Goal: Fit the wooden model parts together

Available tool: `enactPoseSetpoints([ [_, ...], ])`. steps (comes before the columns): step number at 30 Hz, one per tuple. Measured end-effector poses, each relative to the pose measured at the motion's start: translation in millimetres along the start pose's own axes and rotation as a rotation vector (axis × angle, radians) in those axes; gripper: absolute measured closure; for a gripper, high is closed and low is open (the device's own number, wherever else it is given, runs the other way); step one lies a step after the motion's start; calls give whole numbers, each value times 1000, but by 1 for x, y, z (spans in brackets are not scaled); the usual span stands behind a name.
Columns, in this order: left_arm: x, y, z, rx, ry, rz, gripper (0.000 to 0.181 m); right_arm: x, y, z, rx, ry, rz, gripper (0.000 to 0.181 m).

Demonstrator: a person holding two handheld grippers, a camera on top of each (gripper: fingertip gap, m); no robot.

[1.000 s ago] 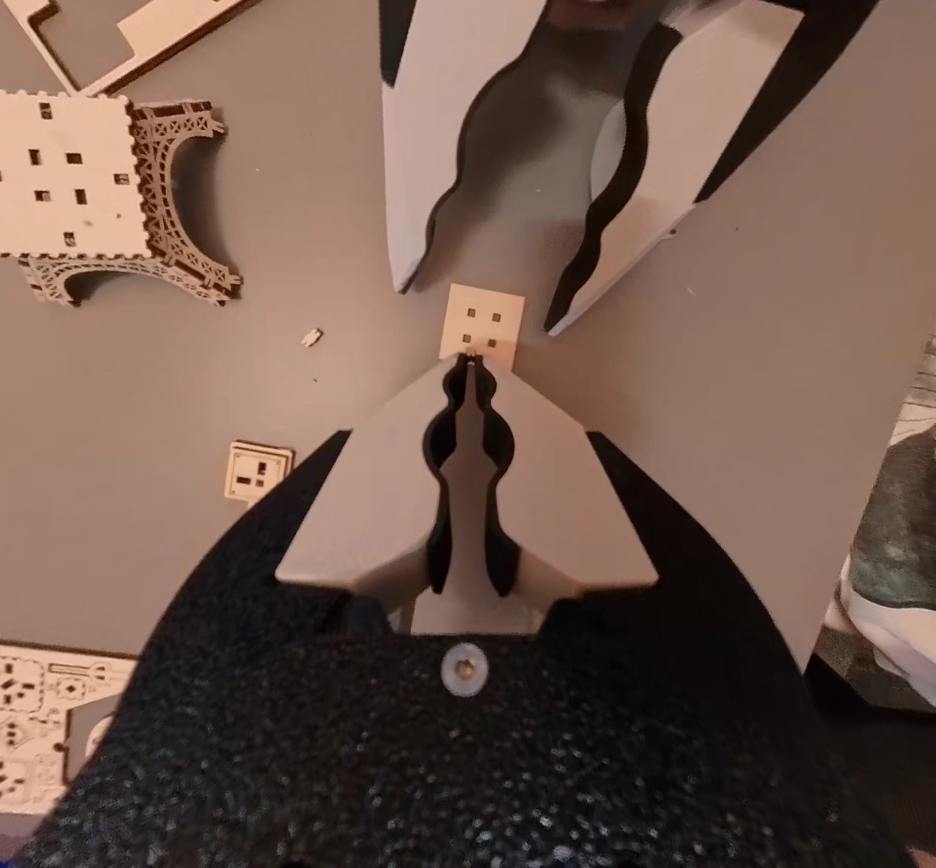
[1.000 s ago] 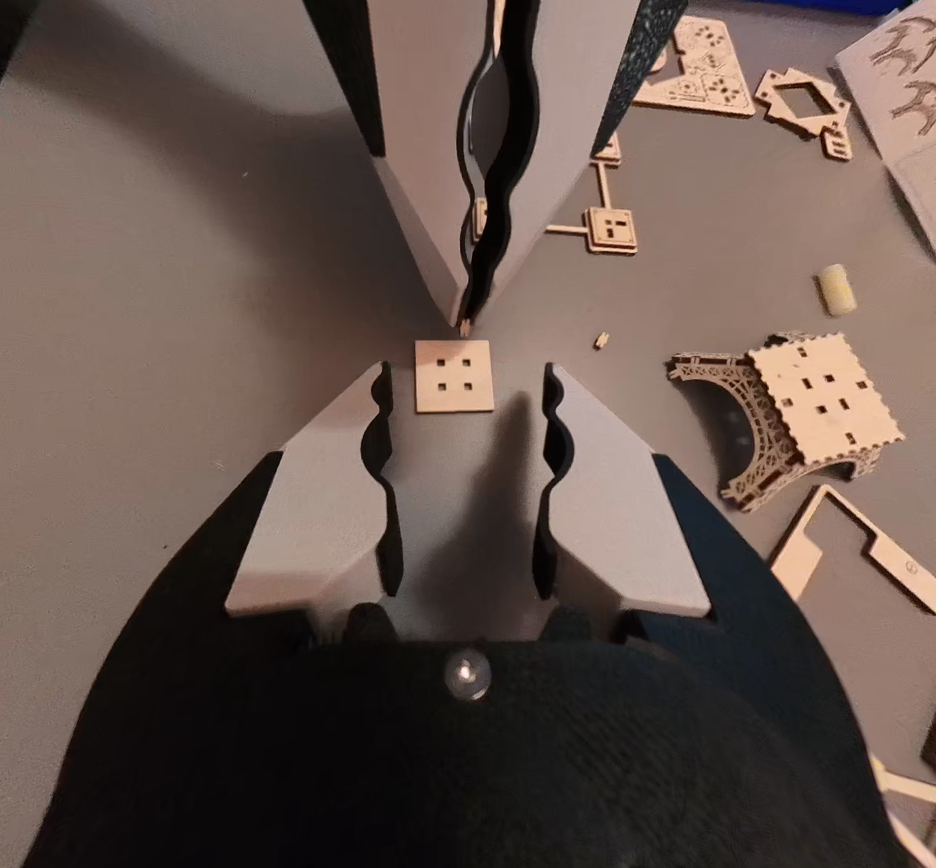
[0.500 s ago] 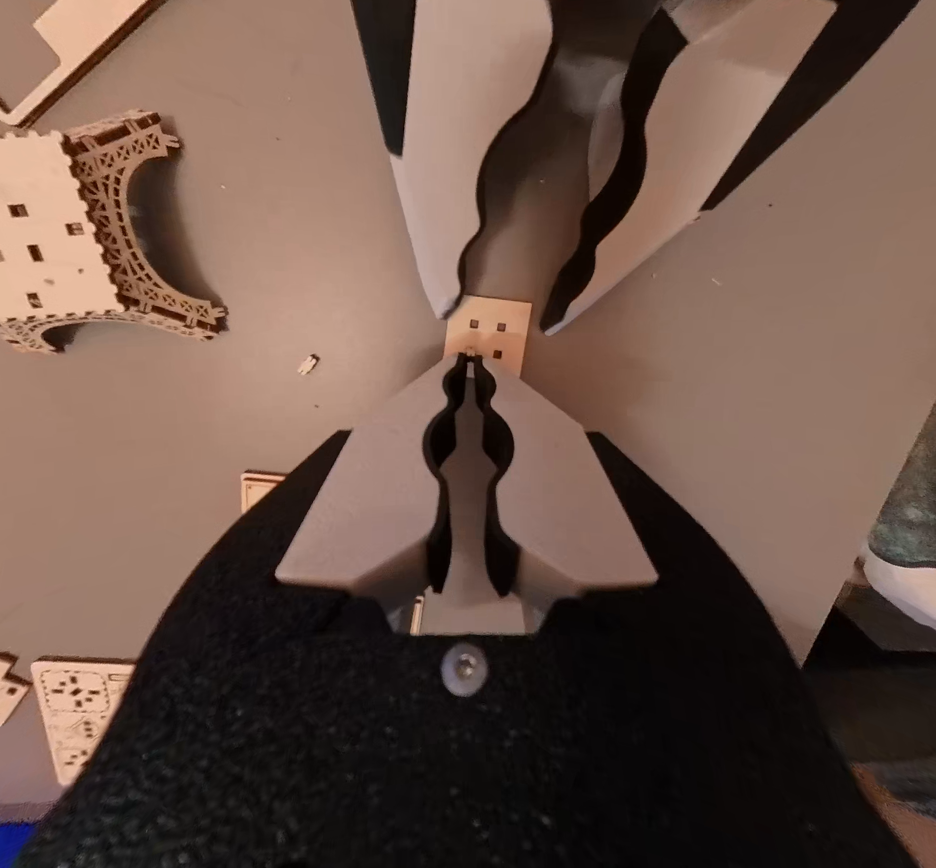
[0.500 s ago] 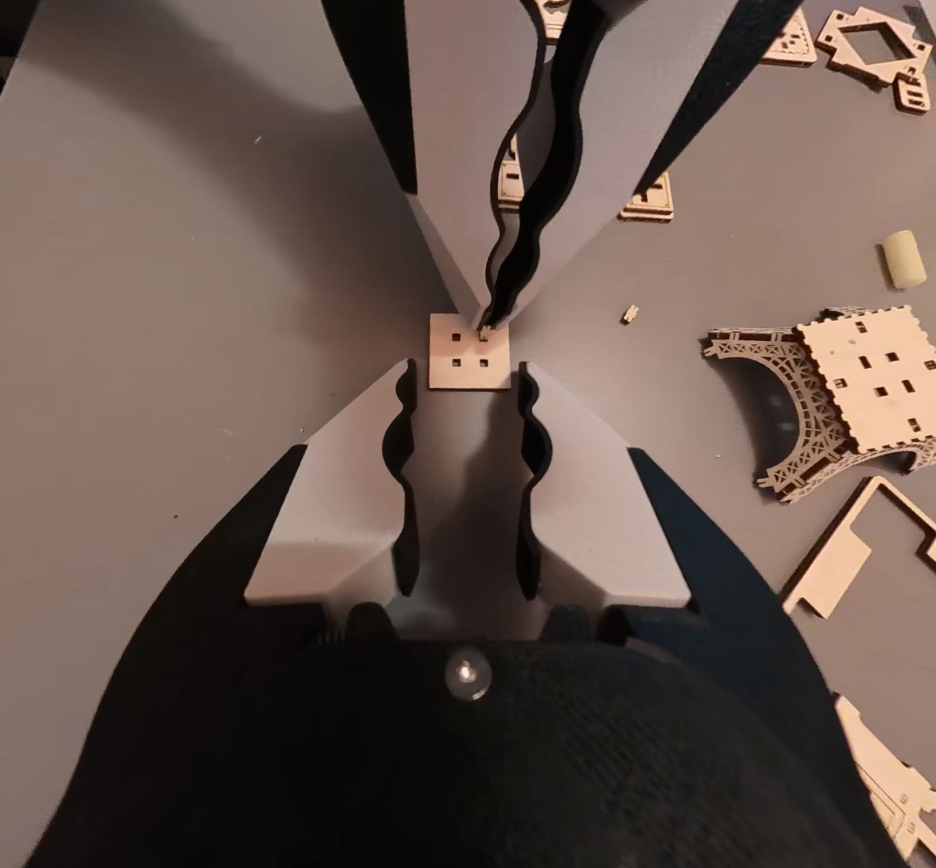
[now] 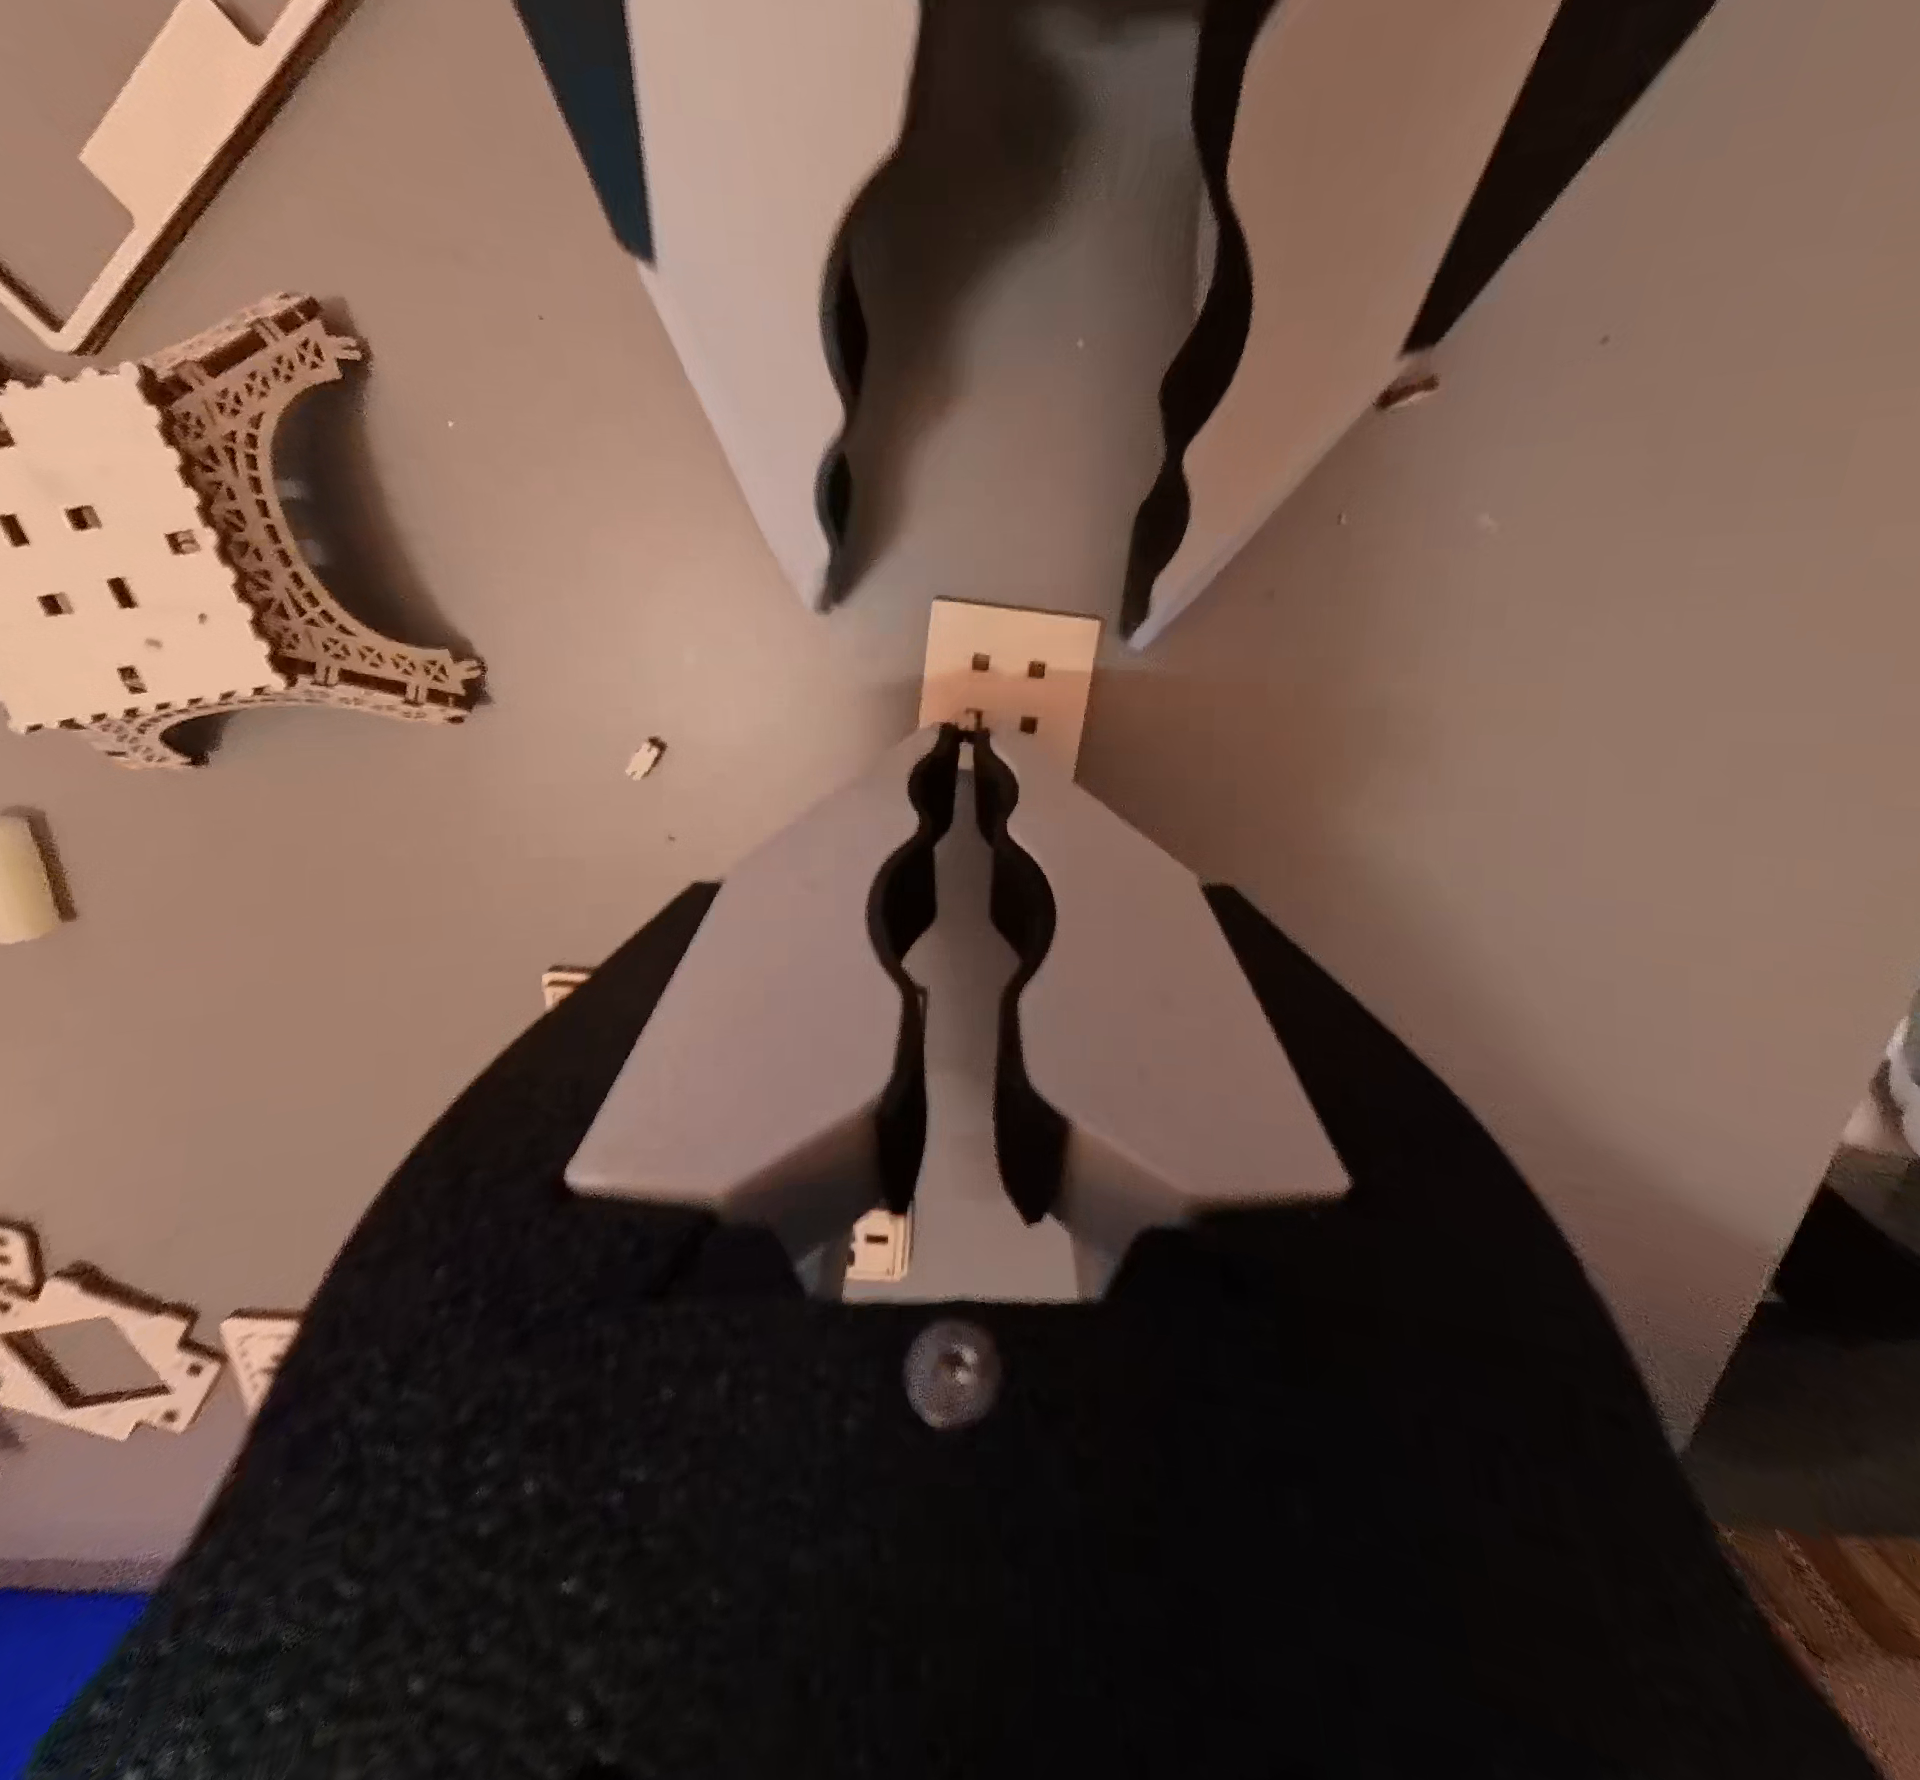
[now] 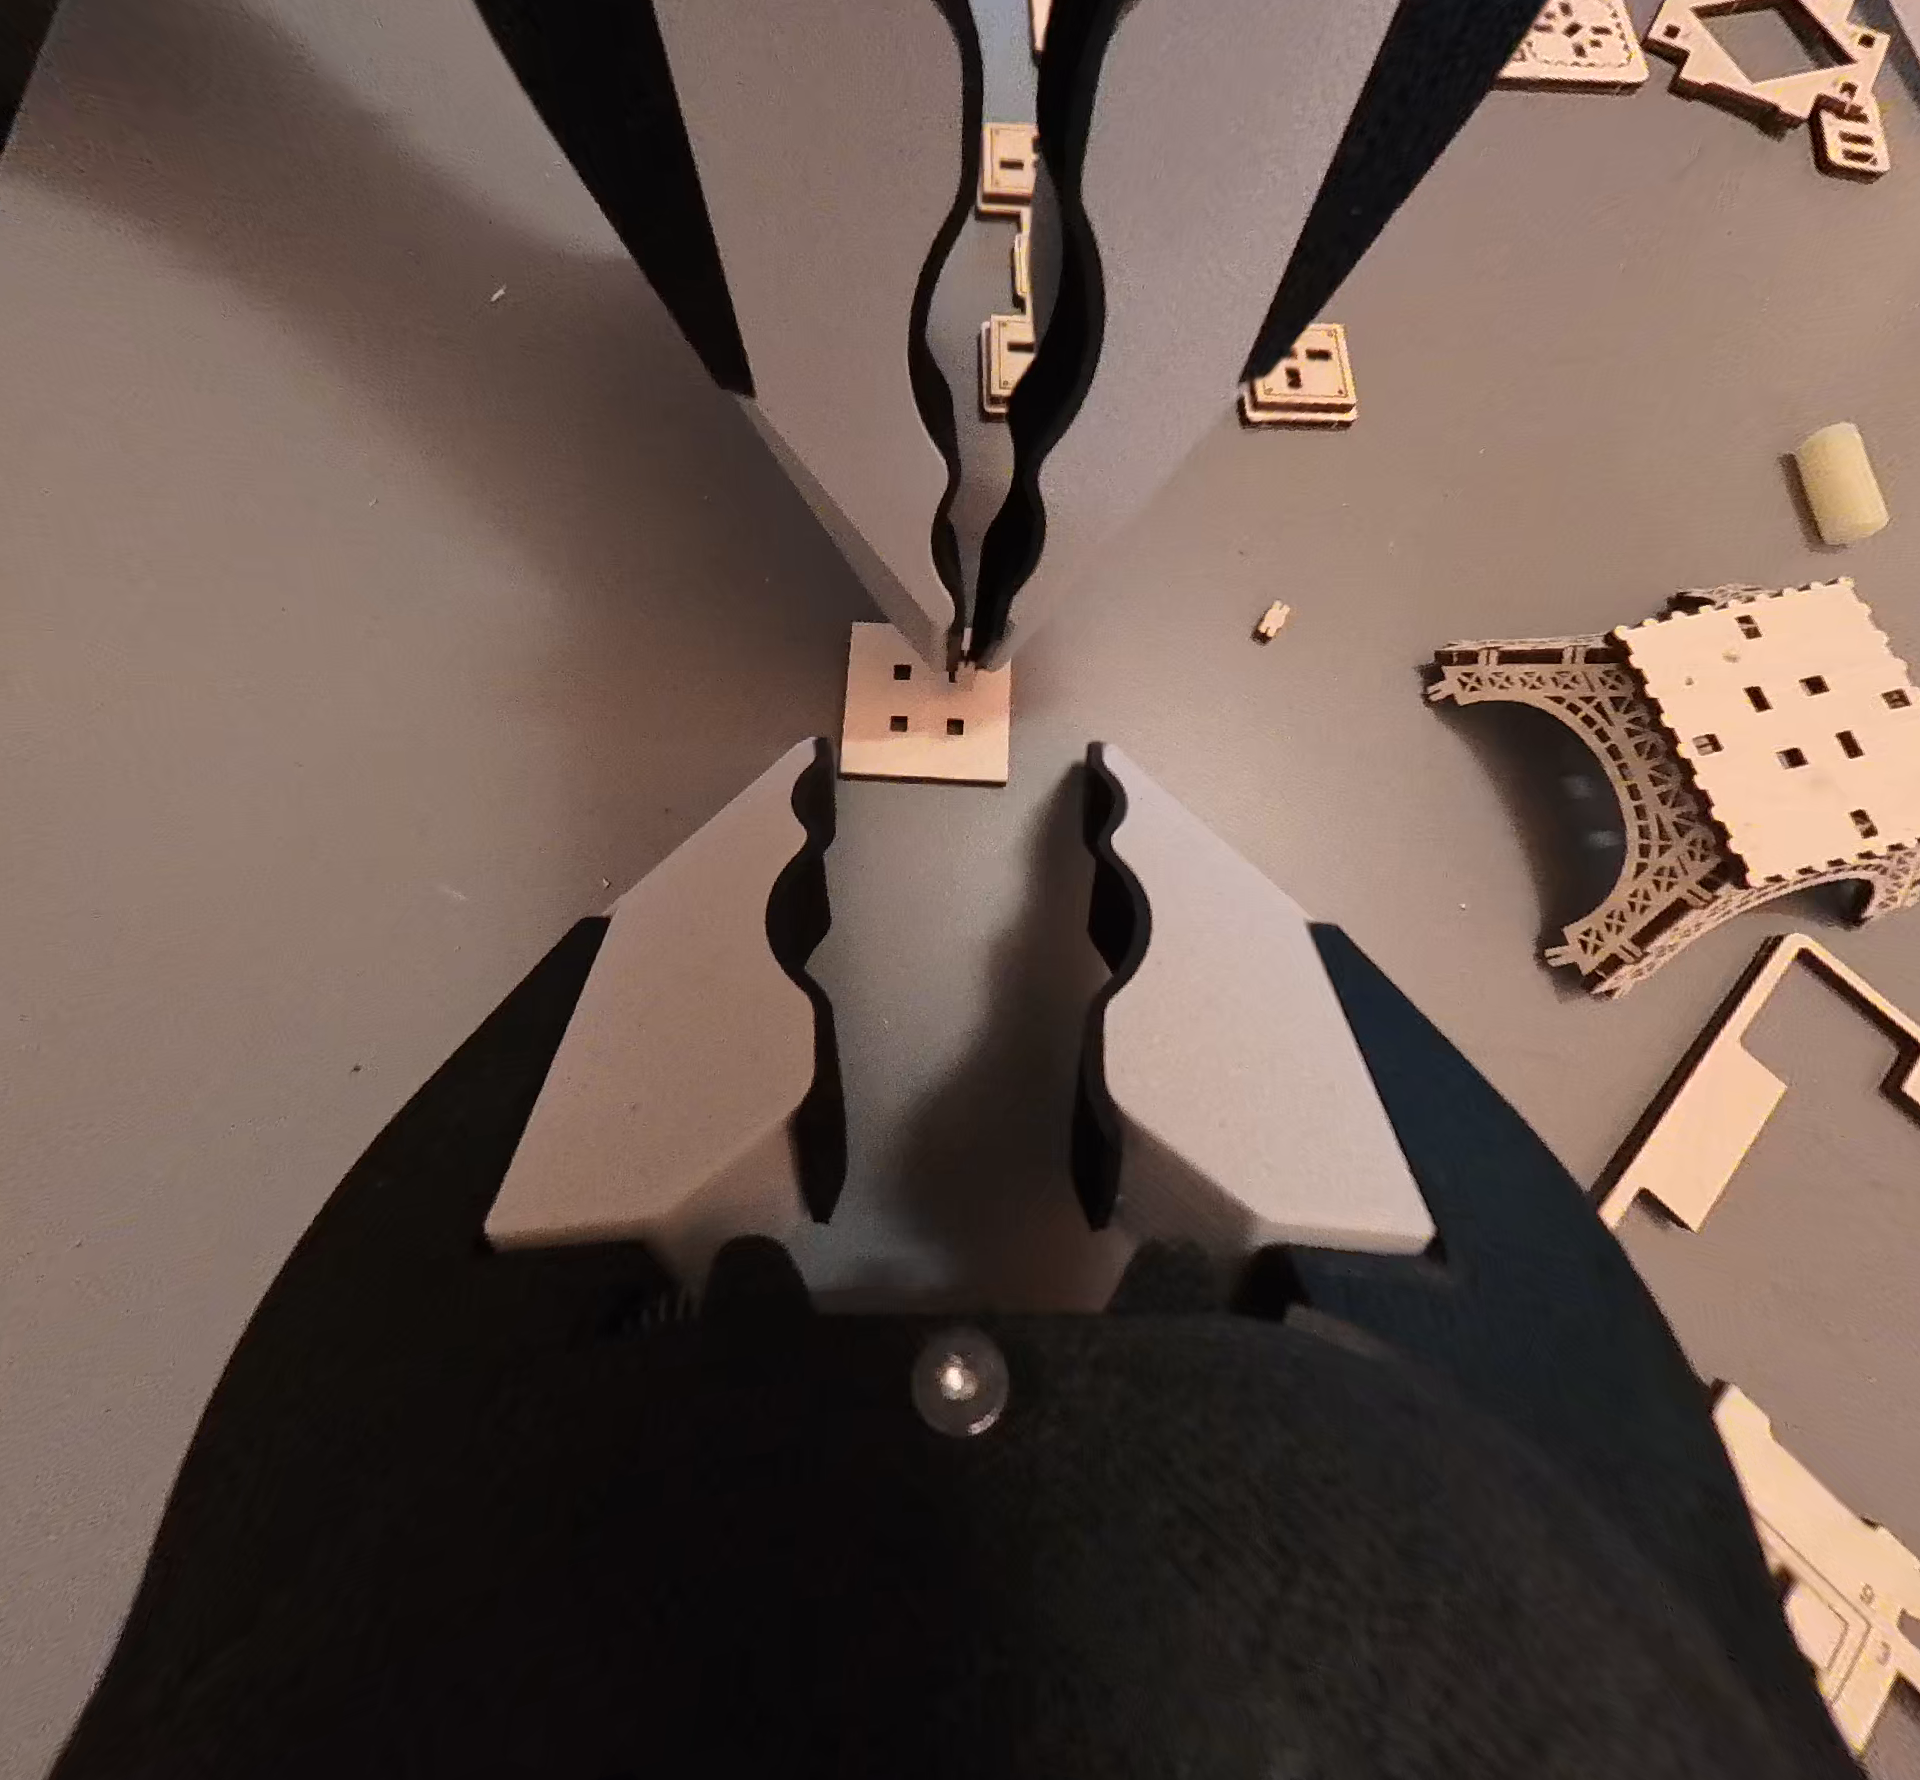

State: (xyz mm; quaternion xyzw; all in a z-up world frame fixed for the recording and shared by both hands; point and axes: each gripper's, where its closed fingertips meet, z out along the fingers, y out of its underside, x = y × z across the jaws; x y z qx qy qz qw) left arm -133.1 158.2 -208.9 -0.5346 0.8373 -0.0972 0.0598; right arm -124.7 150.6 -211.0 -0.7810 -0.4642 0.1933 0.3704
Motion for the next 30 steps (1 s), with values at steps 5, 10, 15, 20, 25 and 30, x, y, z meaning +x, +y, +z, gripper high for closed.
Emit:
enactPoseSetpoints([
  [5, 3, 0, 2, -8, 0, 14, 181, 5, 6, -6, -1, -12, 104, 122],
  [10, 2, -1, 2, -22, -17, 19, 181, 5, 6, -6, -5, 5, 91, 120],
  [15, -1, 0, 2, -22, -42, 21, 180, 3, 7, -6, -6, -10, 86, 116],
  [20, -1, -1, 3, -5, -30, 25, 181, -1, 11, -13, 4, -28, -30, 137],
  [25, -1, -1, 3, 22, 3, 26, 181, -16, -2, -20, 128, 21, -376, 164],
  [30, -1, 0, 3, 17, 29, 44, 181, -17, -8, -17, 113, 110, -580, 175],
])
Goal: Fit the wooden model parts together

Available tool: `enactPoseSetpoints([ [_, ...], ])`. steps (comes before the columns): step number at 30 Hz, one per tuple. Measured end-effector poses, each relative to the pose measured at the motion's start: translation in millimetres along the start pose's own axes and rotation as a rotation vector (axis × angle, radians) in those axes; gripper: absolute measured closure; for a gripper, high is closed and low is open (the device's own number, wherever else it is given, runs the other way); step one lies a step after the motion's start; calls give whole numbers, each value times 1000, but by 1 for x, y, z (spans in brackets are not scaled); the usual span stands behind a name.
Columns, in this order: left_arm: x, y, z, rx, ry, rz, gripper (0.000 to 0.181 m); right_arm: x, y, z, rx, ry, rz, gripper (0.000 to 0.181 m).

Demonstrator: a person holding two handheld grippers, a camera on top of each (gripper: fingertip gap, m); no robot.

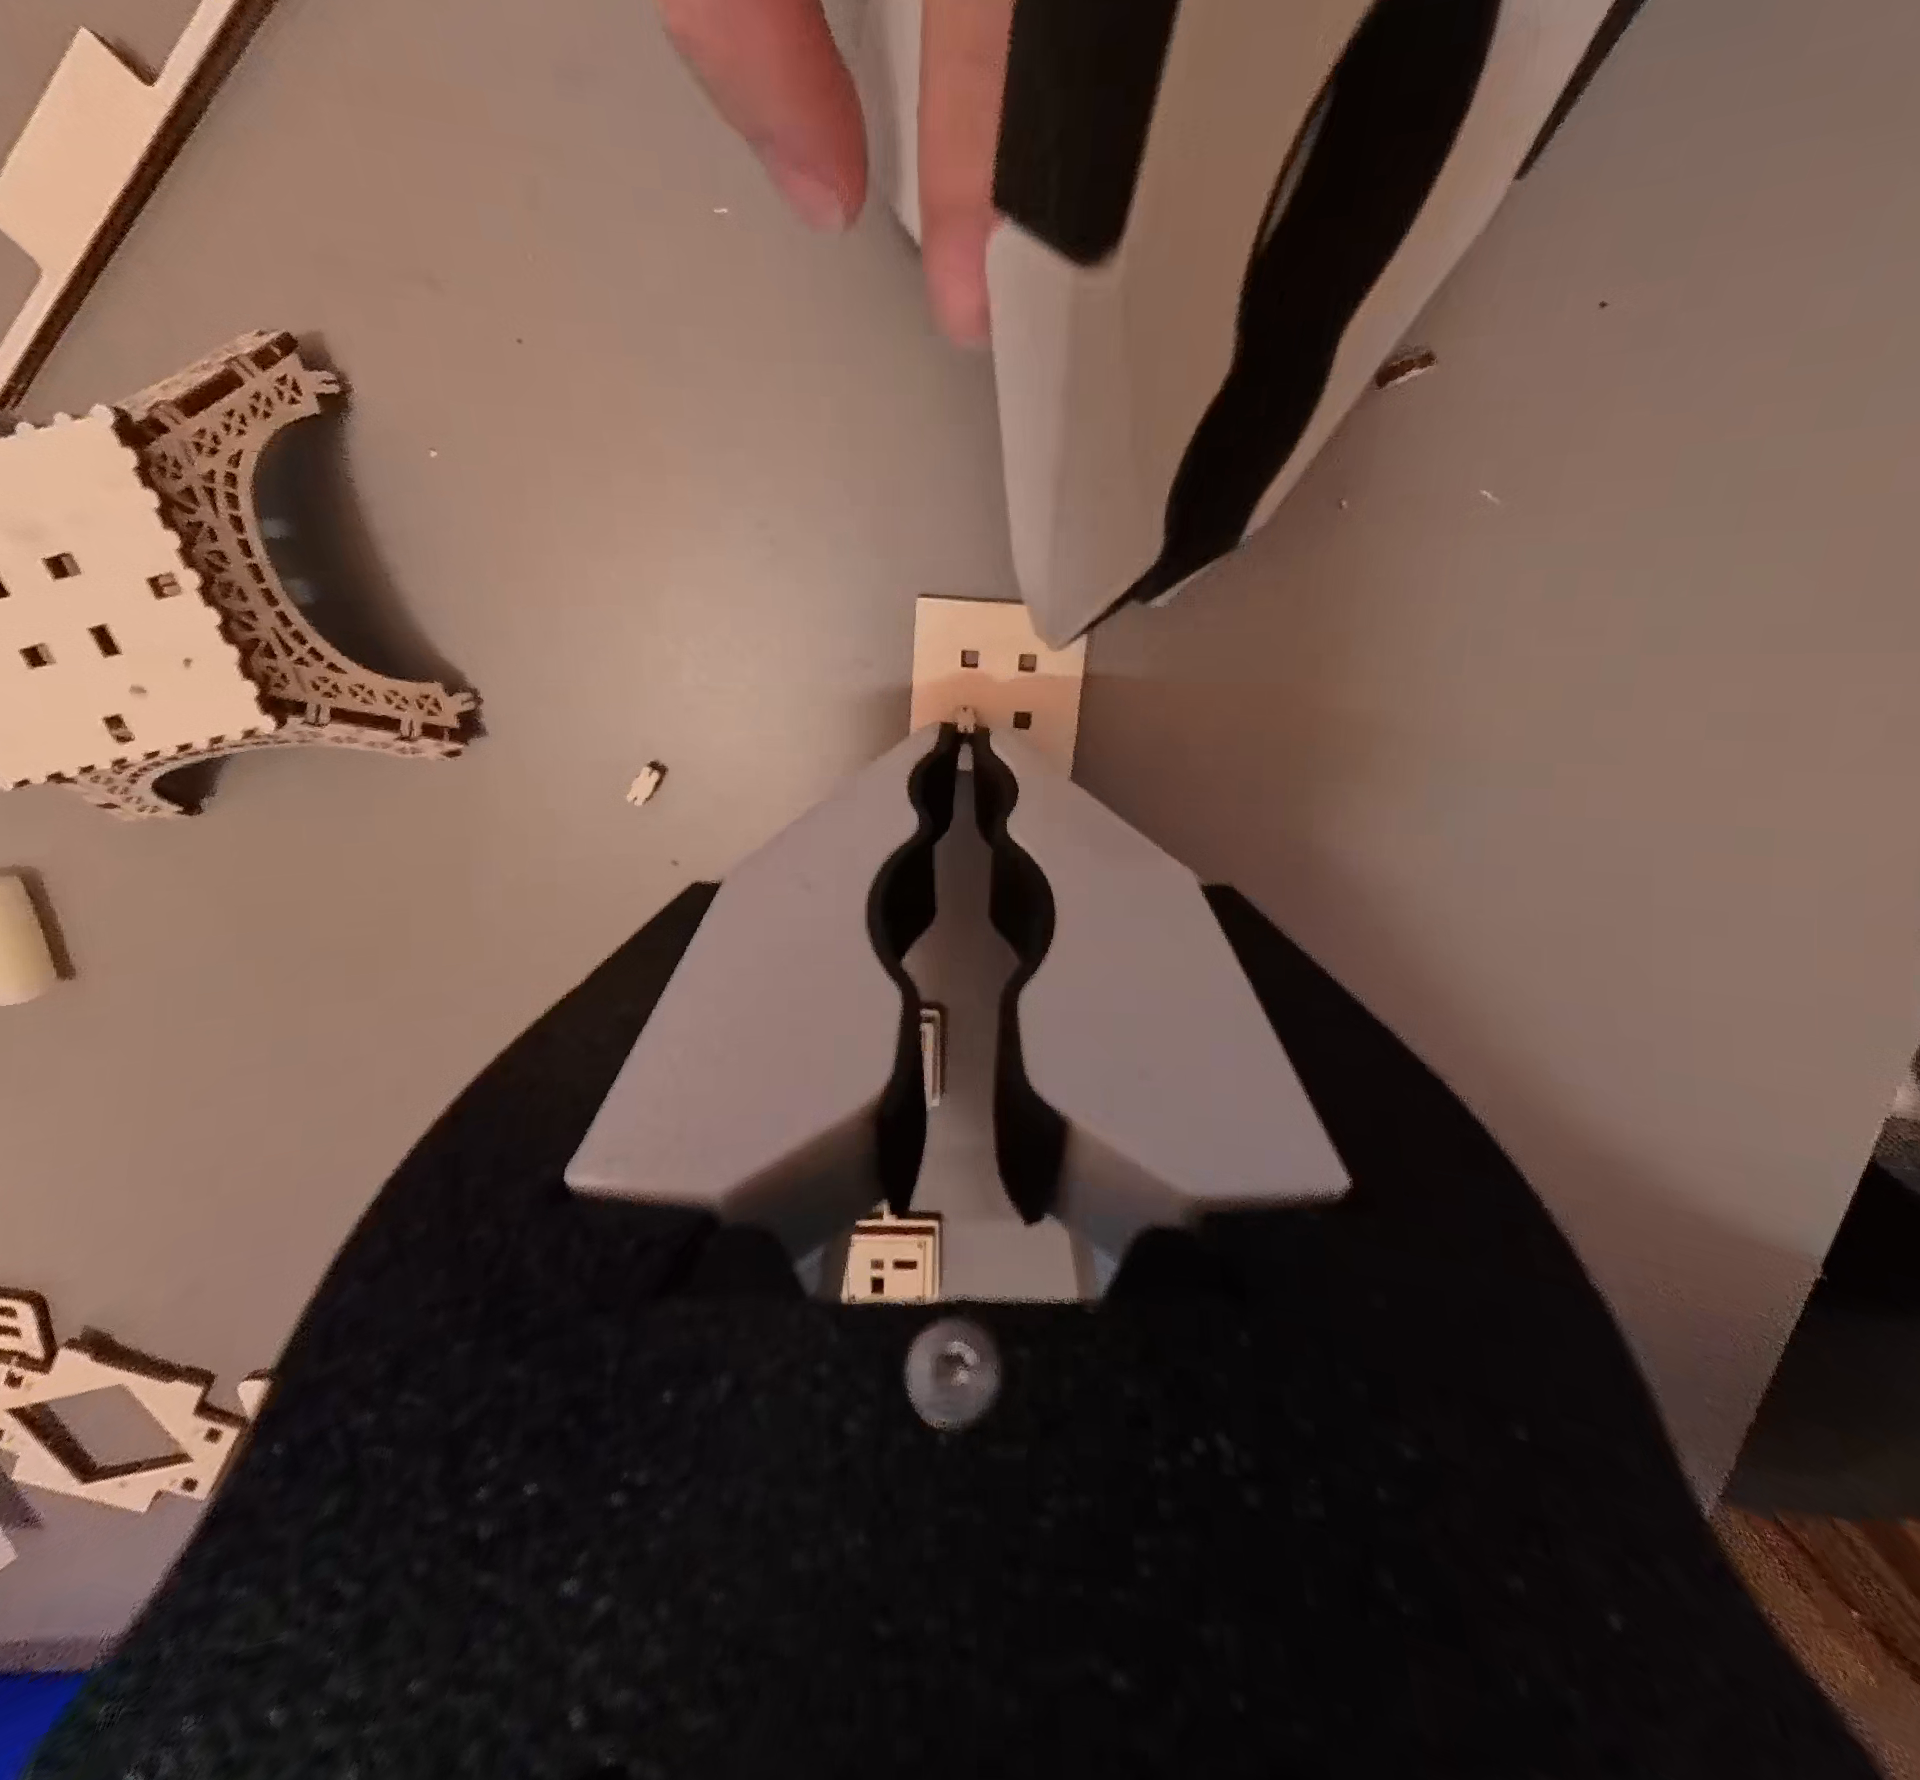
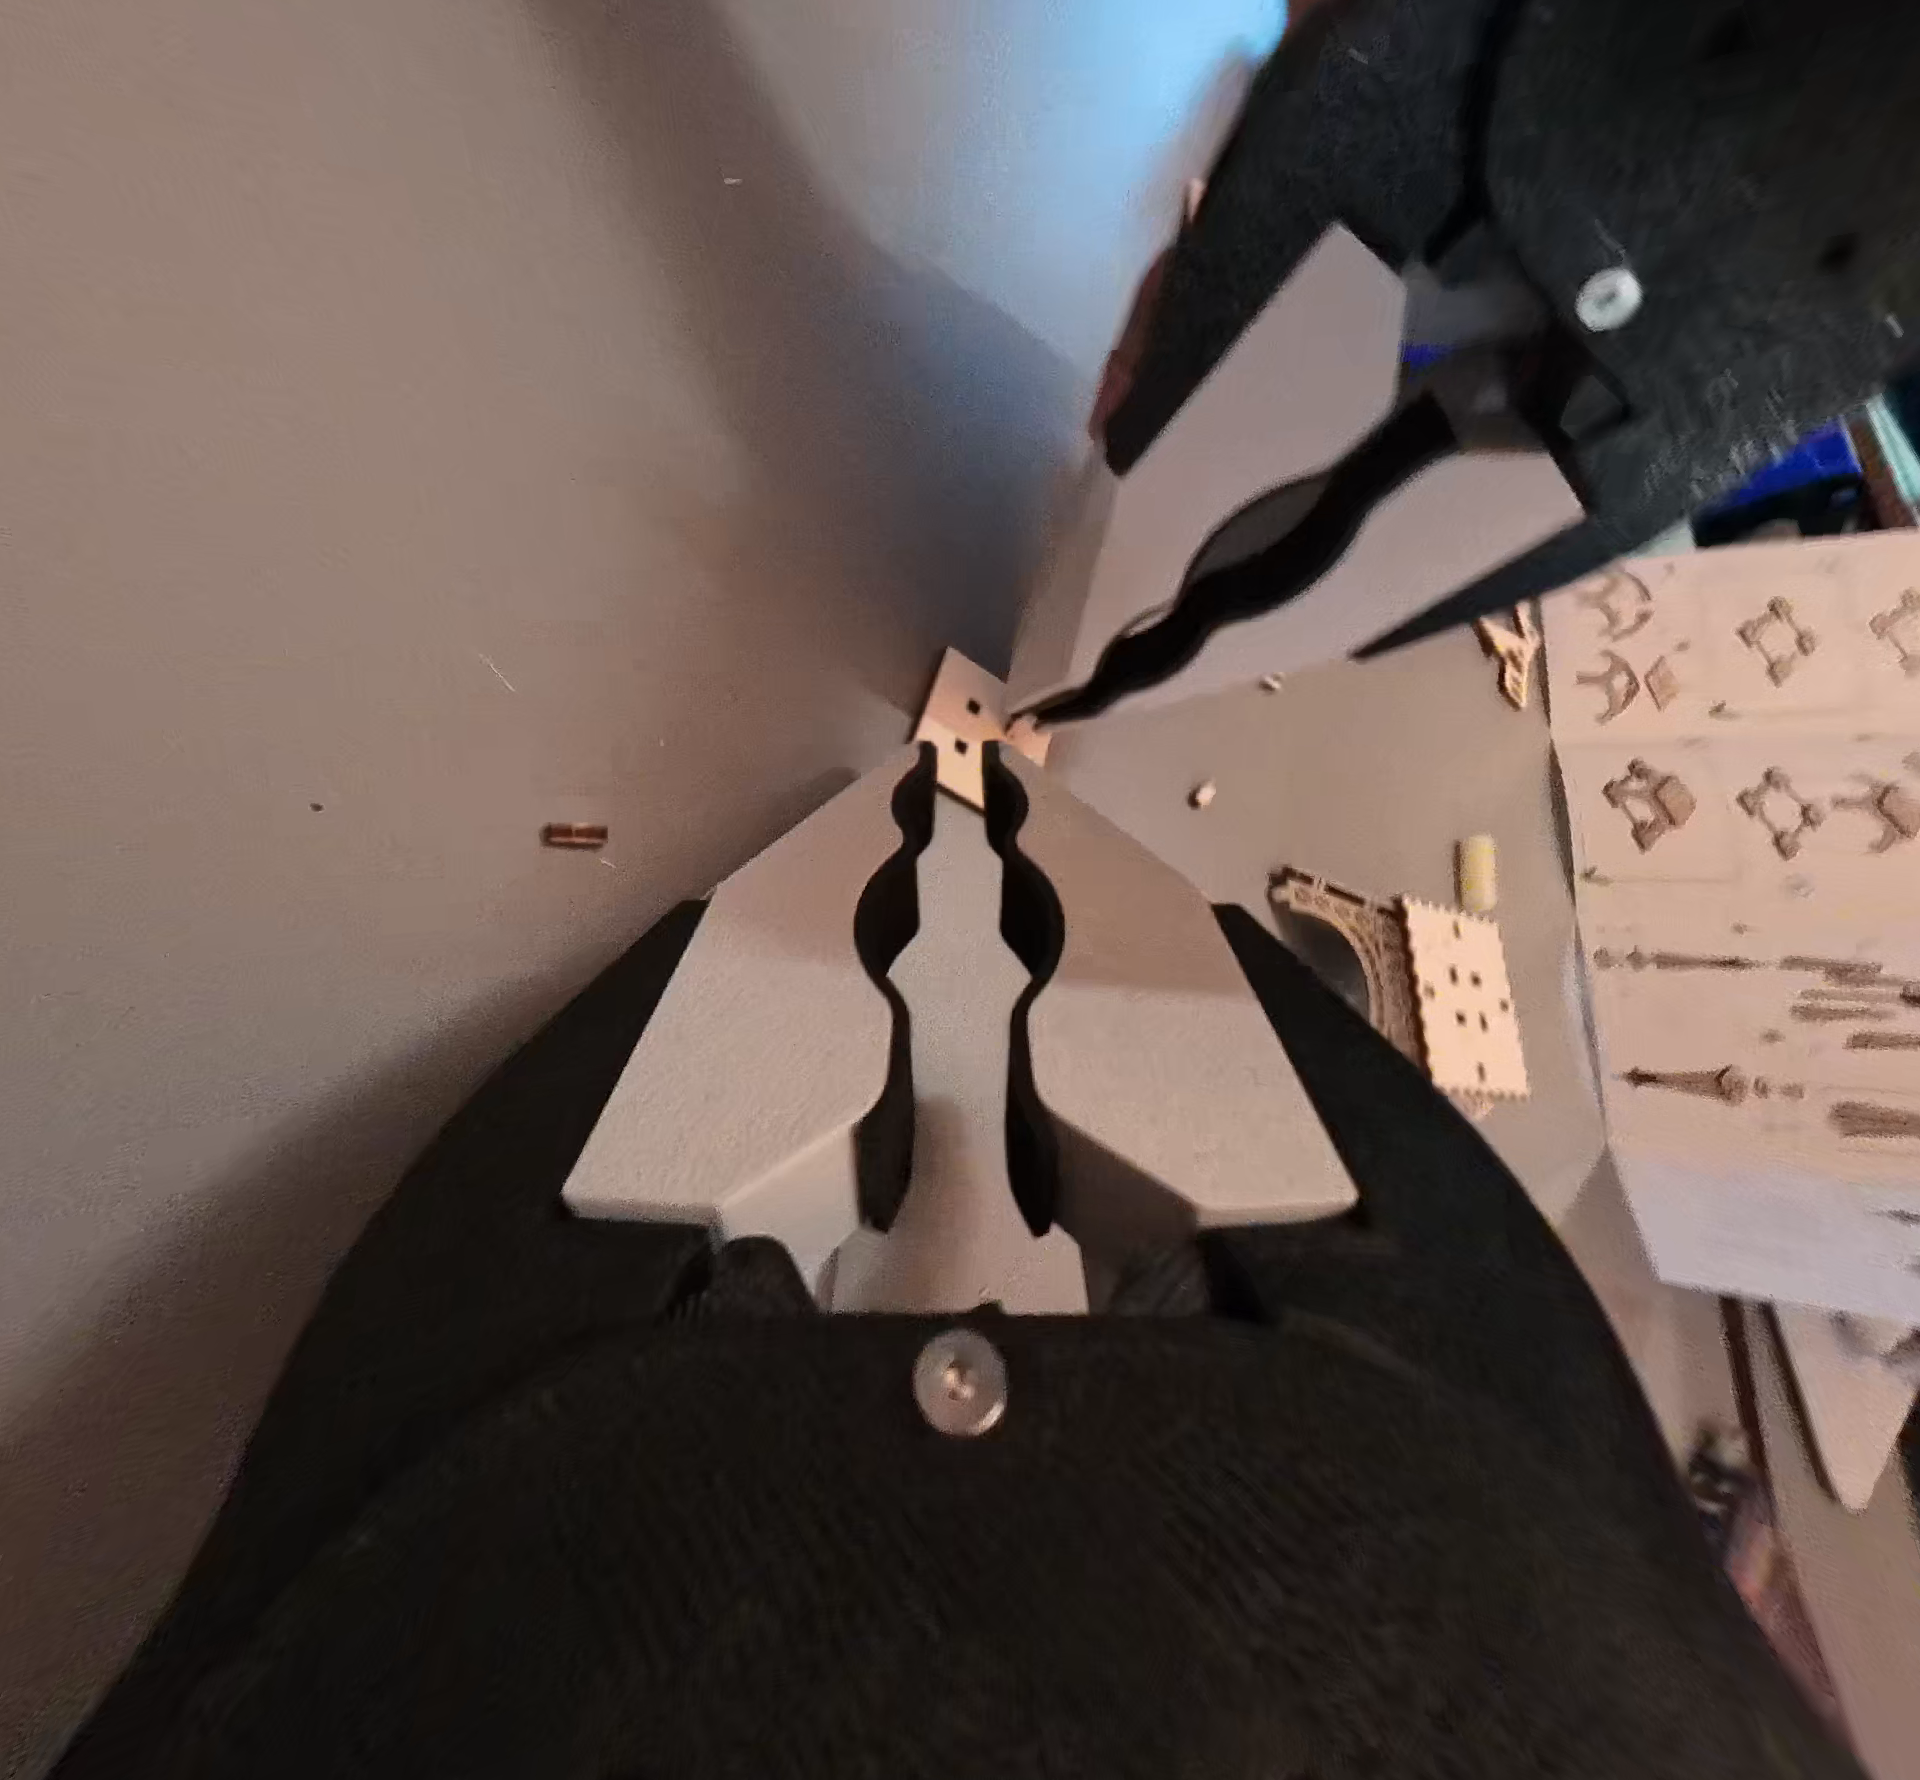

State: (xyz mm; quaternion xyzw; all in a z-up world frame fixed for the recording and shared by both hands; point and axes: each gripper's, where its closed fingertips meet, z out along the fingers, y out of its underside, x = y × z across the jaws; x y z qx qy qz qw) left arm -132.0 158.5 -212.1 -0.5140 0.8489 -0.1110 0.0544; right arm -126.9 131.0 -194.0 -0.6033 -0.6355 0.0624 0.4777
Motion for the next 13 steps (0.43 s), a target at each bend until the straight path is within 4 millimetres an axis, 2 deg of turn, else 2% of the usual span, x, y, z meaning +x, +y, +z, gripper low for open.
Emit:
enactPoseSetpoints([
  [2, 0, 0, 0, -8, 17, 1, 181, -7, 2, 6, -43, -53, -65, 161],
  [6, 0, 1, 0, -20, 44, 11, 181, -16, 3, 13, -77, -87, -168, 181],
  [13, 1, 1, 0, -72, 85, 25, 181, -15, 2, 13, -8, -156, 36, 181],
])
